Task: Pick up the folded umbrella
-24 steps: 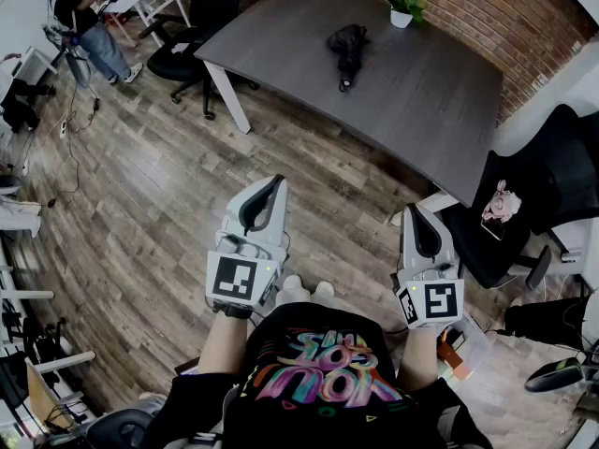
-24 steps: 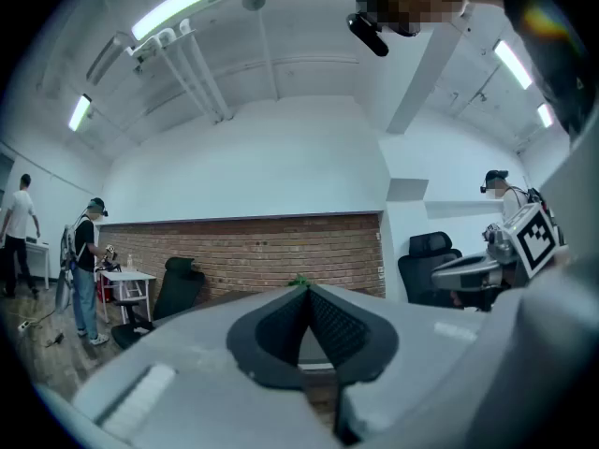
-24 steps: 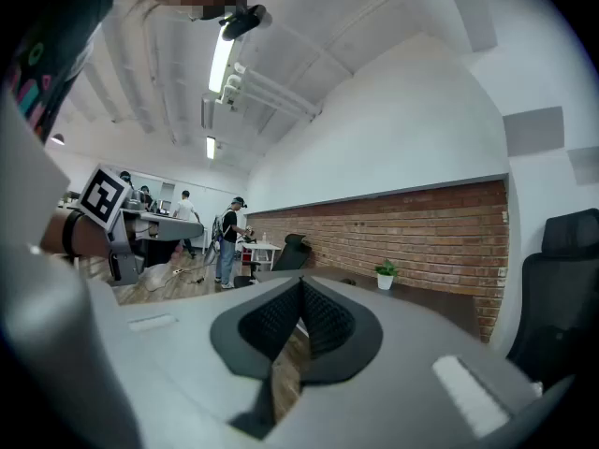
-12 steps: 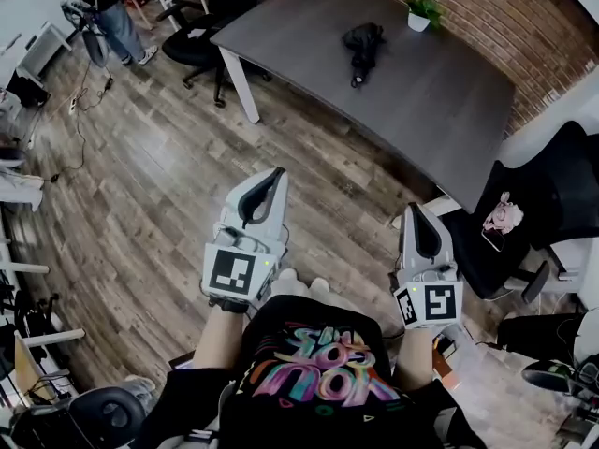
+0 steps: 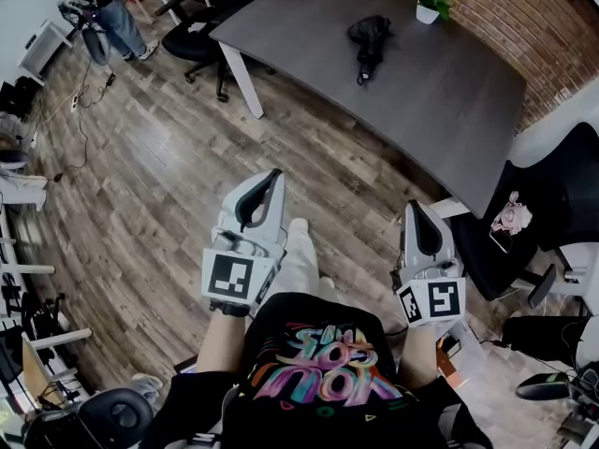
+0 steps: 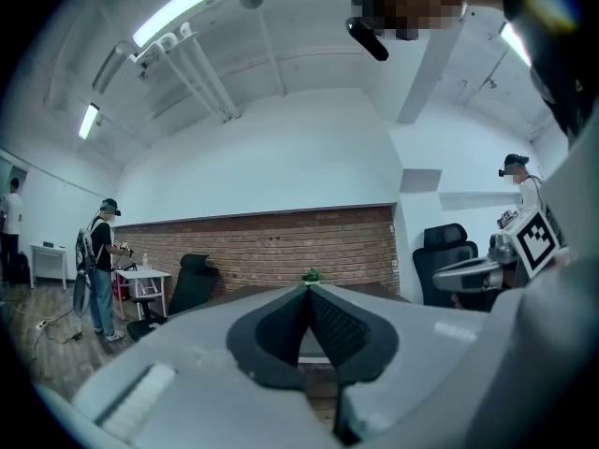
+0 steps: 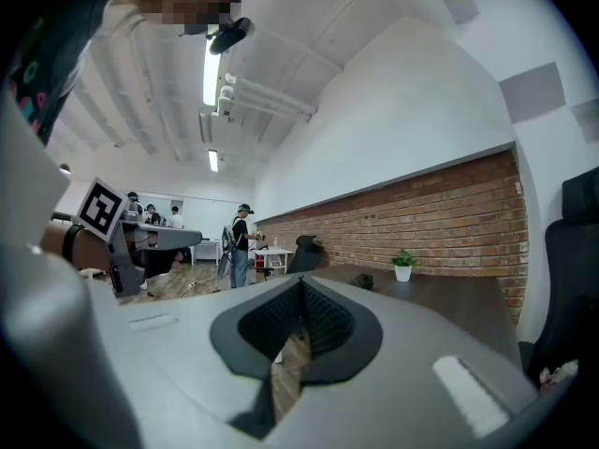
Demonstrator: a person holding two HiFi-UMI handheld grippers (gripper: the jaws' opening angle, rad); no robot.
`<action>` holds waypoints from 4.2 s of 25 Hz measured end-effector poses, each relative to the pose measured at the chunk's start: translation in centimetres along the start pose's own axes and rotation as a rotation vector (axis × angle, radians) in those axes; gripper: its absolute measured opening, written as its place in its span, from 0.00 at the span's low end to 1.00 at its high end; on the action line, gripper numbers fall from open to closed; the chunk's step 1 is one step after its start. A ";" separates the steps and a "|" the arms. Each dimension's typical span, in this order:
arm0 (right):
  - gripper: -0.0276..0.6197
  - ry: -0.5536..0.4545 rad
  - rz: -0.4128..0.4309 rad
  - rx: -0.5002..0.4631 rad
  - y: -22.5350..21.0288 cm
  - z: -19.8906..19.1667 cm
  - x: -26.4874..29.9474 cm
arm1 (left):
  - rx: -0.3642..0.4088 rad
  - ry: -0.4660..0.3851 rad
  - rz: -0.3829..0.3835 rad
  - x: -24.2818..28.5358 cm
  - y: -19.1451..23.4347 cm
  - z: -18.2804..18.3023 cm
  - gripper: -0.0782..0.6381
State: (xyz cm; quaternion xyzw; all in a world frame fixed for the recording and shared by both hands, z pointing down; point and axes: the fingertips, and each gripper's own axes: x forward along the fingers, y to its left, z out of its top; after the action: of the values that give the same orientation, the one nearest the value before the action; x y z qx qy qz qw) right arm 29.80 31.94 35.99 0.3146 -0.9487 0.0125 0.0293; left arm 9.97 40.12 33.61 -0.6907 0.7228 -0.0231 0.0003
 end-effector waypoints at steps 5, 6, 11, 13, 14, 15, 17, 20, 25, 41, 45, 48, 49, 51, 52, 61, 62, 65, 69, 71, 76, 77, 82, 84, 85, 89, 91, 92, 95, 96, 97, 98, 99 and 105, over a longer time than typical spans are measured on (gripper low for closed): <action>0.04 0.025 -0.025 -0.017 -1.2 -0.2 5.0 | -0.005 0.014 -0.021 4.7 3.4 -0.5 0.11; 0.04 0.031 -0.032 -0.018 -1.6 -0.1 6.3 | -0.008 0.012 -0.026 6.0 4.3 -0.5 0.11; 0.04 0.058 -0.055 -0.029 -3.7 0.5 12.2 | -0.027 -0.003 -0.041 11.9 8.9 0.1 0.11; 0.04 0.058 -0.069 -0.025 -4.3 0.8 14.4 | -0.028 -0.001 -0.050 14.0 10.6 0.1 0.11; 0.04 0.058 -0.076 -0.022 -4.5 1.0 15.4 | -0.026 0.001 -0.055 14.8 11.4 0.0 0.11; 0.04 0.059 -0.081 -0.021 -4.6 1.0 16.4 | -0.022 -0.002 -0.061 15.6 12.1 0.1 0.11; 0.04 0.064 -0.087 -0.024 -4.6 1.1 18.2 | -0.016 -0.013 -0.074 17.1 13.5 0.4 0.11; 0.04 0.067 -0.093 -0.032 -4.5 1.1 20.5 | -0.013 -0.023 -0.087 19.1 15.4 0.6 0.11; 0.04 0.064 -0.117 -0.029 -4.7 0.6 23.0 | -0.004 -0.028 -0.111 21.2 17.1 0.0 0.11; 0.04 0.130 -0.141 0.027 -6.5 -1.8 27.2 | -0.028 0.022 -0.107 25.3 19.7 -3.1 0.11; 0.04 0.130 -0.135 0.032 -8.6 -2.2 30.3 | -0.021 0.027 -0.093 28.4 21.0 -3.2 0.11; 0.04 0.128 -0.125 0.031 -10.8 -1.9 33.6 | -0.020 0.019 -0.084 31.7 22.0 -2.8 0.11; 0.04 0.127 -0.121 0.033 -11.6 -1.8 34.7 | -0.022 0.019 -0.081 33.0 22.3 -2.6 0.11; 0.04 0.124 -0.118 0.034 -13.4 -1.2 36.9 | -0.025 0.020 -0.081 35.7 22.7 -2.2 0.11; 0.04 0.119 -0.118 0.033 -14.3 -0.8 38.0 | -0.025 0.020 -0.083 37.1 22.8 -1.9 0.11; 0.04 0.092 -0.133 0.039 -22.6 1.3 44.8 | 0.004 0.019 -0.142 48.8 21.6 0.3 0.11; 0.04 0.091 -0.134 0.046 -23.4 1.2 45.2 | 0.008 0.024 -0.150 49.8 21.3 0.3 0.11; 0.04 0.089 -0.121 0.065 -25.4 1.0 46.2 | 0.015 0.054 -0.175 52.6 20.4 0.0 0.11; 0.04 0.091 -0.126 0.081 -27.1 0.8 47.1 | 0.023 0.045 -0.215 55.3 19.3 0.4 0.11; 0.04 0.086 -0.134 0.090 -27.5 0.8 47.4 | 0.028 0.043 -0.232 56.3 18.8 0.6 0.11; 0.04 0.079 -0.166 0.102 -28.0 1.3 47.5 | 0.028 0.045 -0.286 58.1 18.0 0.7 0.11; 0.04 0.078 -0.177 0.102 -28.1 1.4 47.6 | 0.027 0.047 -0.298 58.4 18.0 0.7 0.11; 0.04 0.078 -0.257 0.110 -28.6 1.6 47.4 | 0.026 0.037 -0.383 60.5 17.2 0.8 0.11; 0.04 0.081 -0.284 0.113 -28.7 1.5 47.3 | 0.022 0.027 -0.409 61.3 17.0 1.1 0.11; 0.04 0.084 -0.295 0.114 -28.6 1.5 47.3 | 0.020 0.023 -0.420 61.6 16.9 1.2 0.11; 0.04 0.089 -0.339 0.110 -28.4 1.4 47.3 | 0.010 0.020 -0.464 62.3 16.9 0.9 0.11; 0.04 0.087 -0.355 0.104 -28.4 1.5 47.4 | 0.003 0.021 -0.477 62.6 17.0 0.7 0.11; 0.04 0.087 -0.361 0.101 -28.3 1.5 47.5 | 0.001 0.020 -0.483 62.7 17.1 0.7 0.11; 0.04 0.094 -0.375 0.091 -28.2 1.4 47.6 | -0.004 0.012 -0.499 62.9 17.0 0.7 0.11; 0.04 0.097 -0.379 0.088 -28.1 1.3 47.6 | -0.004 0.010 -0.503 63.0 16.9 0.7 0.11; 0.04 0.101 -0.382 0.086 -28.0 1.3 47.6 | -0.005 0.008 -0.507 63.1 16.9 0.7 0.11; 0.04 0.106 -0.383 0.085 -28.0 1.2 47.7 | -0.006 0.006 -0.509 63.1 16.9 0.8 0.11; 0.04 0.111 -0.382 0.084 -27.9 1.1 47.8 | -0.007 0.005 -0.511 63.1 16.9 0.8 0.11; 0.07 0.139 -0.378 0.086 -27.5 0.0 48.4 | -0.010 0.000 -0.521 63.1 17.2 0.8 0.11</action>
State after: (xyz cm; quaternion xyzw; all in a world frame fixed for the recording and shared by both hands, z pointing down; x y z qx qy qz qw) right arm 7.45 -18.94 39.21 0.4865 -0.8670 0.0688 0.0829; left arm -10.05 -22.12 34.22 -0.8535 0.5206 -0.0187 -0.0092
